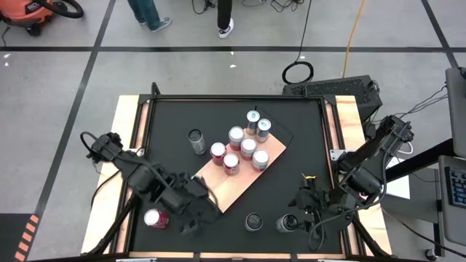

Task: Place canned beverage on shelf
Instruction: Put the blue soda can on the shelf aligned with the other blue soda cans

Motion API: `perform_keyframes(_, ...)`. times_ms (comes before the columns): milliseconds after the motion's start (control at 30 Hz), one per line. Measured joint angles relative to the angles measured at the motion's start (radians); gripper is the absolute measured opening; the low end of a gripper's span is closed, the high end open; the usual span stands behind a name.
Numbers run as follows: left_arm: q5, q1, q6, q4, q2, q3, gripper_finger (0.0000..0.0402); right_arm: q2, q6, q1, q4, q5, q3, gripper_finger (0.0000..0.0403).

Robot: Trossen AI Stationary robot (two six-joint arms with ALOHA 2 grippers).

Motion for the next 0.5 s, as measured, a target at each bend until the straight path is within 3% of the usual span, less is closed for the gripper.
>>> perform_keyframes(233, 0.015, -0.107, -0.024, 0.004, 0.000, -0.010, 0.0325, 0.000, 0.003, 0.000, -0.038, 0.000, 0.000, 0.0304)
perform_keyframes(367, 0.078, -0.148, -0.099, 0.048, 0.000, -0.049, 0.0322, 0.000, 0.003, 0.000, -0.046, 0.000, 0.000, 0.0304)
perform_keyframes(500, 0.013, -0.190, -0.120, 0.070, 0.000, -0.103, 0.0311, 0.000, 0.004, 0.000, -0.046, 0.019, 0.000, 0.0304)
